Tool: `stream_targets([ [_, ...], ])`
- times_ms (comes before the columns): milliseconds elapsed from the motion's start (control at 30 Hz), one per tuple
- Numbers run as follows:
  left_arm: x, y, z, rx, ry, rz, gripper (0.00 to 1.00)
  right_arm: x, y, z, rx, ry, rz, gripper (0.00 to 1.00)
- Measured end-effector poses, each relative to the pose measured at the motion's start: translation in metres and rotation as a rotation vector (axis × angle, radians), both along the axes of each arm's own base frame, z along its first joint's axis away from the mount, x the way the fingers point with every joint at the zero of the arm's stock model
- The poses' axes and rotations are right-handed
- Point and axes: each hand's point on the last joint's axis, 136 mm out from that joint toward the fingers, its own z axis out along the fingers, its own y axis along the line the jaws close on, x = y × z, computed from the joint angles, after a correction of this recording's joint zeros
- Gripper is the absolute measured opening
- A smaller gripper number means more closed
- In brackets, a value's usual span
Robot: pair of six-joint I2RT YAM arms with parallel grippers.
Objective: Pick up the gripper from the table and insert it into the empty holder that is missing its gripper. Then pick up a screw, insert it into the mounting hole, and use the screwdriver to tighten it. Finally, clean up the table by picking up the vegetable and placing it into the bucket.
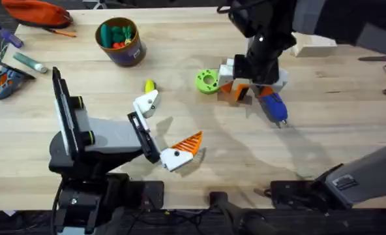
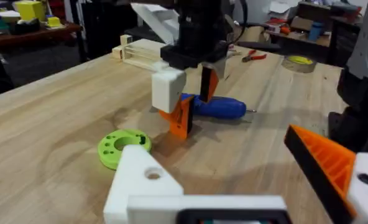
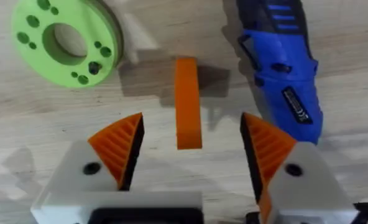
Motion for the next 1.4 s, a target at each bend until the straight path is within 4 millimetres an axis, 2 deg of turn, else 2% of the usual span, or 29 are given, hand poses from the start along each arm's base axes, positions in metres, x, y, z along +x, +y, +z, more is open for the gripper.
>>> stream_targets([
  [433, 0.0, 0.0, 0.0, 0.0, 0.0, 0.0, 0.986, 0.005, 0.004, -0.003, 0.003, -0.021, 0.007, 0.607],
  [733, 0.0, 0.0, 0.0, 0.0, 0.0, 0.0, 0.986, 0.006, 0.004, -0.003, 0.004, -0.022, 0.011, 0.363],
  [967, 0.0, 0.0, 0.0, 0.0, 0.0, 0.0, 0.986, 0.006, 0.005, -0.003, 0.004, -0.024, 0.016, 0.303],
  [1400, 0.0, 0.0, 0.0, 0.0, 0.0, 0.0, 0.985, 0.009, 0.002, -0.003, -0.013, -0.04, 0.019, 0.297],
])
